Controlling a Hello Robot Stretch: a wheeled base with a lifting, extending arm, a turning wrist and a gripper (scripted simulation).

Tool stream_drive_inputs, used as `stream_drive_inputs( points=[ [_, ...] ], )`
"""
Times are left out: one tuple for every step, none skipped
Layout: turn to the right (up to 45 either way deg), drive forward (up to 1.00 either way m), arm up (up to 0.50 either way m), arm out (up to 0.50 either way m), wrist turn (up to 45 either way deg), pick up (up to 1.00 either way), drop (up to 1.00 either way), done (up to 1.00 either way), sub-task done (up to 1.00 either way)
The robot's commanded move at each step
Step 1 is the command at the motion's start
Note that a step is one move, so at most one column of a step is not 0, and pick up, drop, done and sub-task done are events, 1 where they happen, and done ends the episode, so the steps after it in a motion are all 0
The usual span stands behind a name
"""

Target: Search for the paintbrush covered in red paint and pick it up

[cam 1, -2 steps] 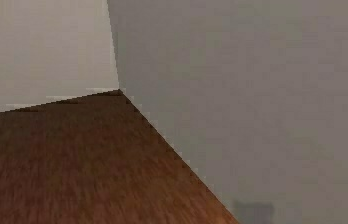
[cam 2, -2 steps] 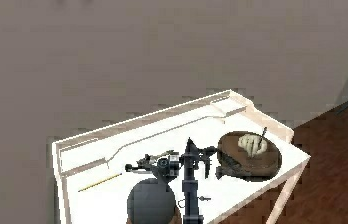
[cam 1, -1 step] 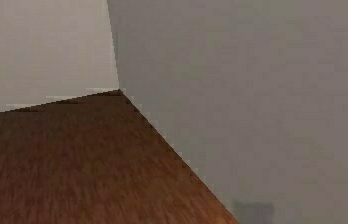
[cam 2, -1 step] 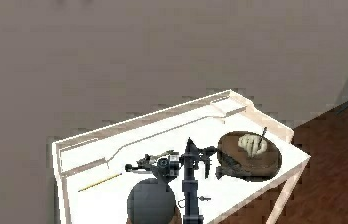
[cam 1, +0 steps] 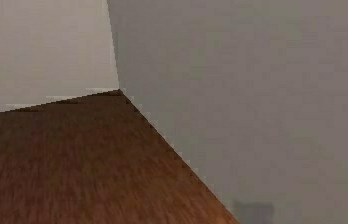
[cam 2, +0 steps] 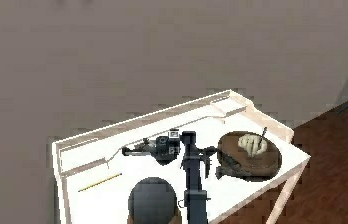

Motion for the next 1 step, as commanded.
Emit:
stream_drive_inputs(
  points=[
    [0.0, 0.0, 0.0, 0.0, 0.0, 0.0, 0.0, 1.0, 0.0]
  ],
)
